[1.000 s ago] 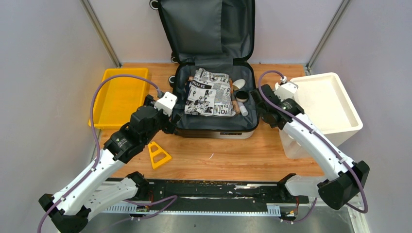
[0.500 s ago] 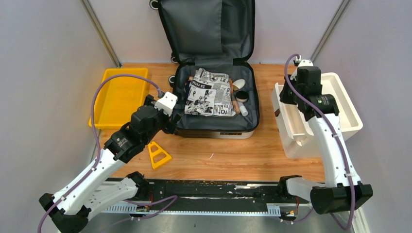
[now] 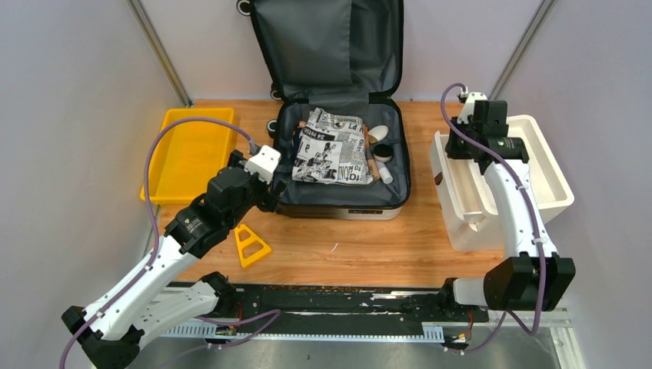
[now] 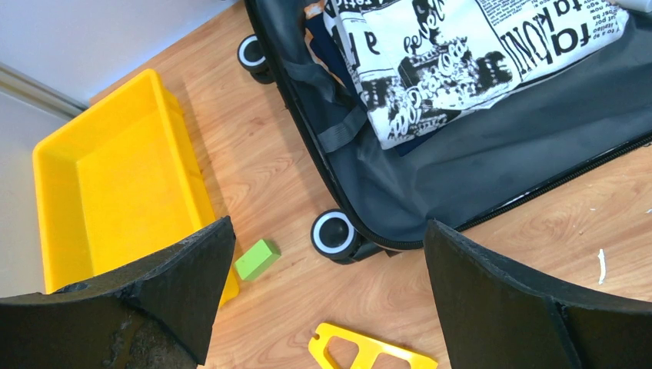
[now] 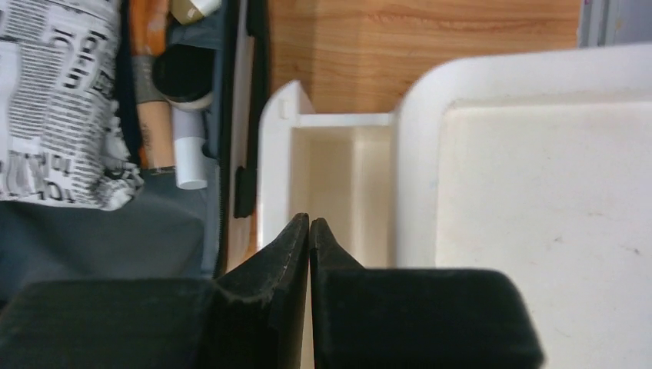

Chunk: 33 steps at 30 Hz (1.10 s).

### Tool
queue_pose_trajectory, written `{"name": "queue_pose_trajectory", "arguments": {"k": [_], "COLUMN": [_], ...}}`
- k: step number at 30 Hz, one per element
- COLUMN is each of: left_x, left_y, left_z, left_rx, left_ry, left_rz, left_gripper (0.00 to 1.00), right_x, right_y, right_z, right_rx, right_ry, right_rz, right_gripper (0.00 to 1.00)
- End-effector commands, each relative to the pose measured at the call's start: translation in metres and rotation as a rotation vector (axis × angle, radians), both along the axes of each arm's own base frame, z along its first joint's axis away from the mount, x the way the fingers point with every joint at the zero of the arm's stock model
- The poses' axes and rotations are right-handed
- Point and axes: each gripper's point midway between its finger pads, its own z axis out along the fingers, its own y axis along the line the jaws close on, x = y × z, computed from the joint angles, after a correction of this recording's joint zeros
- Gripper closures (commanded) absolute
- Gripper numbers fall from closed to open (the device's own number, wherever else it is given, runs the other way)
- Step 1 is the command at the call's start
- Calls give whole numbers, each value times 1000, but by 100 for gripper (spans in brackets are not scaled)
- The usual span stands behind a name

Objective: Open, take out, and arrange the luggage

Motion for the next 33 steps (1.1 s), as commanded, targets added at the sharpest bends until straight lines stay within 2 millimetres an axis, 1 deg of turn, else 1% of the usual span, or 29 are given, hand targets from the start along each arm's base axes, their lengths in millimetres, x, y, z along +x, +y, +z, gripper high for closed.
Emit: {"name": "queue_pose_trajectory", "arguments": {"k": [1,6,8,13,15,17,20,21,27,33], "left_x": [1,1,1,2,2,3,3,2,2,2], "left_y": [3,3,3,4,4,3,2,2,2,3], "left_z": [5,4,4,4,3,2,2,2,1,2], "left_rx": [2,5,7,10,13,13,15,13,13,14], "left_ry": [-23,-21,-20,-20,-19,-17,-13,-13,-10,-11], "left_rz": [10,10,11,17,17,15,15,15,10,14], "left_gripper": [1,1,1,1,1,1,1,1,1,1], "right_x": [-18,-22,-25,-46,-52,-56,-61,-62,-62,-57], "right_y": [-27,-25,-21,-13,-15,-21,-27,-28,-29,-33], "right_z": [-51,-56,-57,-61,-60,-62,-69,-69,-67,-53], "right_rx": [-62,-54,-66,-112,-149,-186,-217,-219,-214,-229], "right_ry": [158,168,165,161,151,161,196,198,197,163], "right_rz": [2,33,87,245,272,270,262,258,239,208], "right_gripper": [94,94,95,92,90,88,78,76,74,73]}}
